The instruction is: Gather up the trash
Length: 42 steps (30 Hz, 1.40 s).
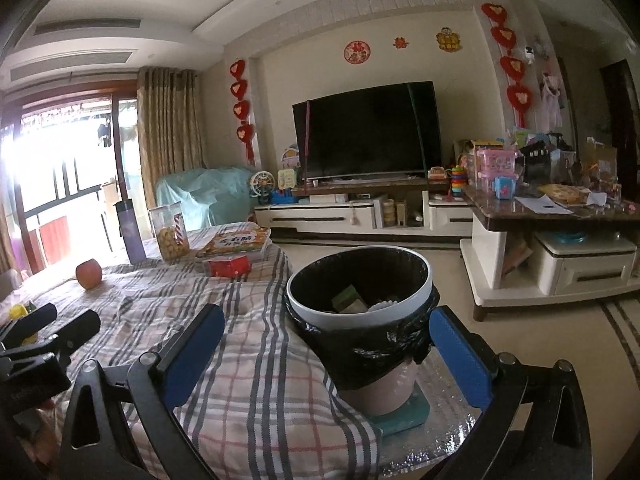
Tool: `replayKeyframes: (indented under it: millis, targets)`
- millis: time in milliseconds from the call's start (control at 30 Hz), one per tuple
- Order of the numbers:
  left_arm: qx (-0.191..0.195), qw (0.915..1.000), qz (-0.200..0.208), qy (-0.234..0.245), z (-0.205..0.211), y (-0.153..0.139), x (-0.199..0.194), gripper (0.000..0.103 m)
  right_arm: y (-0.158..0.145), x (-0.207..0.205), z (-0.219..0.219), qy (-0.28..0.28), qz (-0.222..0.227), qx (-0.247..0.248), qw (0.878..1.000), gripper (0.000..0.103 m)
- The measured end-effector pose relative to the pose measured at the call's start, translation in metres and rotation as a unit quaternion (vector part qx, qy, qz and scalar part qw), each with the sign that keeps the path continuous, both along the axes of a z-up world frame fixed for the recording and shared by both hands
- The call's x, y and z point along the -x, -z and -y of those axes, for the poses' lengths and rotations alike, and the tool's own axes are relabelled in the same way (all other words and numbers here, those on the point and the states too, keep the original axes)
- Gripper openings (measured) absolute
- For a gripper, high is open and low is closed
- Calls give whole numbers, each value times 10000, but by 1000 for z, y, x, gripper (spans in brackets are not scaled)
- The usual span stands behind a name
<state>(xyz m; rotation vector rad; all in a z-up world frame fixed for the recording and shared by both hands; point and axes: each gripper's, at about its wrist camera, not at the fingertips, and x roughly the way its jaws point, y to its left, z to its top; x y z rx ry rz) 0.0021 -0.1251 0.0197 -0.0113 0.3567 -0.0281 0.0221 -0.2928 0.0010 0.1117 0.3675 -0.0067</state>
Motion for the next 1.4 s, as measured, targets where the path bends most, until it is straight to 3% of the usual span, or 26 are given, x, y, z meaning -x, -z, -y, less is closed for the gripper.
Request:
replayKeyframes:
  millis: [1400]
  targets:
    - [-99,9999,71,-21,-14,9,-5,102,5,2,-4,-61,-64,-125,9999,103]
